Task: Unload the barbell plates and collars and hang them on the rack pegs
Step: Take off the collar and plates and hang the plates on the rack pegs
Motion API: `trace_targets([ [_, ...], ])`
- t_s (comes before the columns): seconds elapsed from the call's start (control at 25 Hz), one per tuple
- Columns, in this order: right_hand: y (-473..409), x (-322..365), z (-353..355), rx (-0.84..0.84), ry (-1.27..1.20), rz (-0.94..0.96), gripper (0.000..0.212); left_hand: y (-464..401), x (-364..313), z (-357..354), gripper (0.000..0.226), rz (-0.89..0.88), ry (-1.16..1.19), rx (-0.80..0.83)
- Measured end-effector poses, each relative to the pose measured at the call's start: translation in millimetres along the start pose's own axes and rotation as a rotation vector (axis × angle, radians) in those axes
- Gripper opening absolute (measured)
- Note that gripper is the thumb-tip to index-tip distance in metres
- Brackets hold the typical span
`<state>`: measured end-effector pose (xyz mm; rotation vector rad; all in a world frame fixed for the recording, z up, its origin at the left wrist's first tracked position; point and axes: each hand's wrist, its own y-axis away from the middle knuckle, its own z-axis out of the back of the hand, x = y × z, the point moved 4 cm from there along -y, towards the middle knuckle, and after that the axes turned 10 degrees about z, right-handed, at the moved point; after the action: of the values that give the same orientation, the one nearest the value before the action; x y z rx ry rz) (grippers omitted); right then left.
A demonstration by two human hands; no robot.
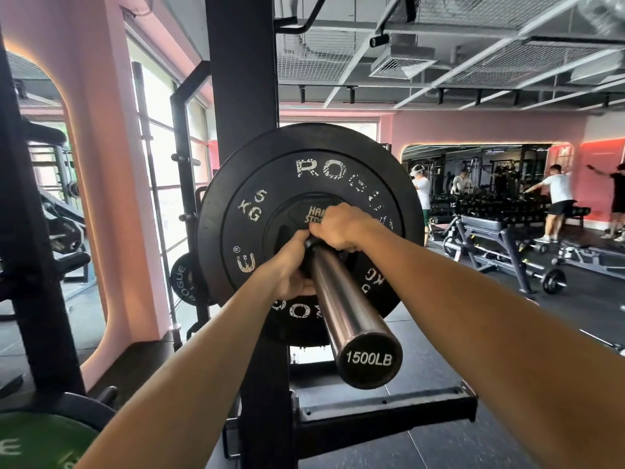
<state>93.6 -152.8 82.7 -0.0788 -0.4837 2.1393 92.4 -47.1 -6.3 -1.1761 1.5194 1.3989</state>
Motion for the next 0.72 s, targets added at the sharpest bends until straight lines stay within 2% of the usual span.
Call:
trace_targets([
  [0.16, 1, -1, -1, -0.055, 0.017, 0.022, 0.042, -3, -2, -4, 0.060, -0.069, 0.128, 0.002],
  [0.28, 4, -5, -4, -0.149, -0.091, 0.006, 0.043, 2, -2, -9, 0.052, -0.103, 0.139, -0.027],
  [0.36, 8, -21, -9, -0.269, -0.303, -0.058, 0.039, 3, -1, -10, 0.049, -0.117, 0.161, -0.057],
  [0.44, 14, -37, -17, -0.387, -0.555, -0.164, 0.047, 5, 5, -11, 0.052, -0.101, 0.218, -0.038],
  [0.56, 15, -43, -24, -0.289, -0.655, -0.172, 0.054, 10, 7, -10, 0.051, -0.063, 0.219, -0.006],
  [0.72, 25, -44, -25, -0.201, -0.700, -0.177, 0.044, 29, 7, -12, 0.047, -0.038, 0.127, -0.049],
])
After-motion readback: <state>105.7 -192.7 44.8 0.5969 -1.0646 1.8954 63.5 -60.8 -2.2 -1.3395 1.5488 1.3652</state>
